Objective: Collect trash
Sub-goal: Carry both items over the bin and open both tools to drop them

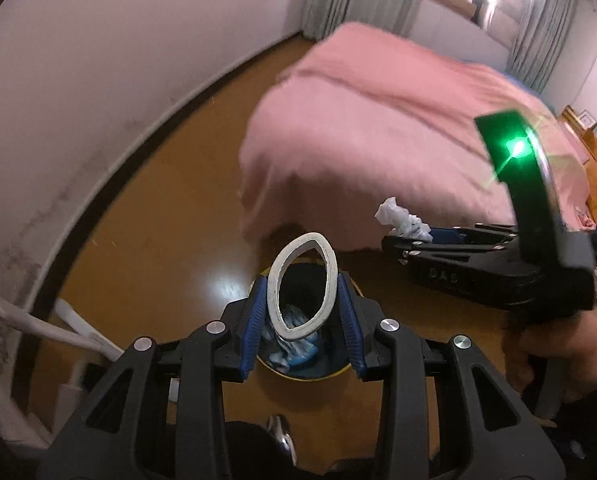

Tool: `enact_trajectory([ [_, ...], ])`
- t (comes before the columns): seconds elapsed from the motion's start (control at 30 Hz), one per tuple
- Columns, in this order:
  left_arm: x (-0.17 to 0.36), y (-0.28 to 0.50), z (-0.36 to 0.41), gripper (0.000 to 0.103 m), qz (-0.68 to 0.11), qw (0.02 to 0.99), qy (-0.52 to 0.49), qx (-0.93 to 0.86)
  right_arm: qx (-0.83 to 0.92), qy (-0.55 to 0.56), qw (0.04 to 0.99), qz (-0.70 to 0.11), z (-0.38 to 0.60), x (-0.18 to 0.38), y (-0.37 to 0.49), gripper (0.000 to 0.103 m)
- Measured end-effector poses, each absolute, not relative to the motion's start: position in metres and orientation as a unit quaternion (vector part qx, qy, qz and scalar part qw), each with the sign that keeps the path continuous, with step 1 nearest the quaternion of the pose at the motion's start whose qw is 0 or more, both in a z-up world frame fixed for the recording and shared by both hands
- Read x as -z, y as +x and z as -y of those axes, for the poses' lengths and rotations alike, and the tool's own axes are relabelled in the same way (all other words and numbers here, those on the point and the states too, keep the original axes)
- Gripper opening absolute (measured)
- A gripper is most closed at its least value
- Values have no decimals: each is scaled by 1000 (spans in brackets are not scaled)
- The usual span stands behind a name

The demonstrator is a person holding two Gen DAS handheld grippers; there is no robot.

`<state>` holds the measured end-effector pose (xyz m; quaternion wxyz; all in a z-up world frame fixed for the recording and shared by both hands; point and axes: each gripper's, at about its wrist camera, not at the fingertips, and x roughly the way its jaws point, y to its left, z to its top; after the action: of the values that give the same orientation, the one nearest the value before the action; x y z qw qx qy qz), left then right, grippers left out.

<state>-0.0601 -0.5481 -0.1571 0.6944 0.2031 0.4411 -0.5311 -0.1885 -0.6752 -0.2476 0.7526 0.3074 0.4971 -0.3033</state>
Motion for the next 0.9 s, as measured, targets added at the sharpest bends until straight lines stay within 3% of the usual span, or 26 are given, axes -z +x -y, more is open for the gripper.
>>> enact_trajectory([
  [0.2,237,-54,585,35,-504,672,201,504,295,342,711,-539,682,296,-189,39],
  [0.4,275,-56,589,35,-530,655,213,495,290,337,705,-552,681,305,-186,39],
  [0.9,276,-62,585,39,-532,643,197,514,296,340,700,-554,681,305,-183,40],
])
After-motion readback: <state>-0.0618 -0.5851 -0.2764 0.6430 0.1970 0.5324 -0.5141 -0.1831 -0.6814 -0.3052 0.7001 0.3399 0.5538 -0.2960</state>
